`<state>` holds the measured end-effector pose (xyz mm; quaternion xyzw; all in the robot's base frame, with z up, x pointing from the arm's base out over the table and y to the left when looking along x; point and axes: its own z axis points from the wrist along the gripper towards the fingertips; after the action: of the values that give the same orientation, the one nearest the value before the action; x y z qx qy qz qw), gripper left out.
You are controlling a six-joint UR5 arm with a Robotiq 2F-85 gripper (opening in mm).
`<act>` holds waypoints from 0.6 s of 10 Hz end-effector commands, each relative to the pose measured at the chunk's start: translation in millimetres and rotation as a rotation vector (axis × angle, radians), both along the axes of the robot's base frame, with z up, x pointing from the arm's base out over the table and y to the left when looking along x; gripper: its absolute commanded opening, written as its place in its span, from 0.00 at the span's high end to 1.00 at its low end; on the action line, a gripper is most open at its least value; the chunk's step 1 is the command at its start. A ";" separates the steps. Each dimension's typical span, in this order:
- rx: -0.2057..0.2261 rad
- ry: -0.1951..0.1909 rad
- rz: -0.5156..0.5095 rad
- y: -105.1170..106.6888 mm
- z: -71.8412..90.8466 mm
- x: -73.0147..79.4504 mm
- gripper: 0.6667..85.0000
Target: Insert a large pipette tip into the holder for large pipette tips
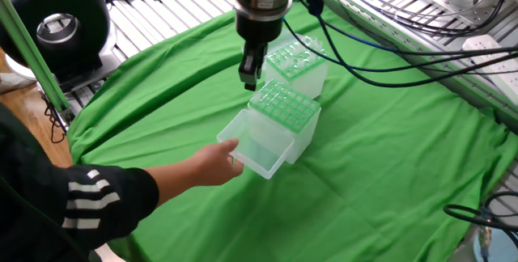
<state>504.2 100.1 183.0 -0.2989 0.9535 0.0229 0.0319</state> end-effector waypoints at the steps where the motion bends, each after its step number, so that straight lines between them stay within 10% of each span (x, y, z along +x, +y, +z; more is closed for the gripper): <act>1: 0.018 0.010 -0.001 7.1 -6.7 8.4 0.60; 4: -0.019 0.124 -0.027 -2.5 -6.8 -21.1 0.59; 6: -0.025 0.098 -0.015 -4.4 -9.8 -13.0 0.59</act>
<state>492.7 95.6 173.8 -0.2914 0.9562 0.0226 -0.0123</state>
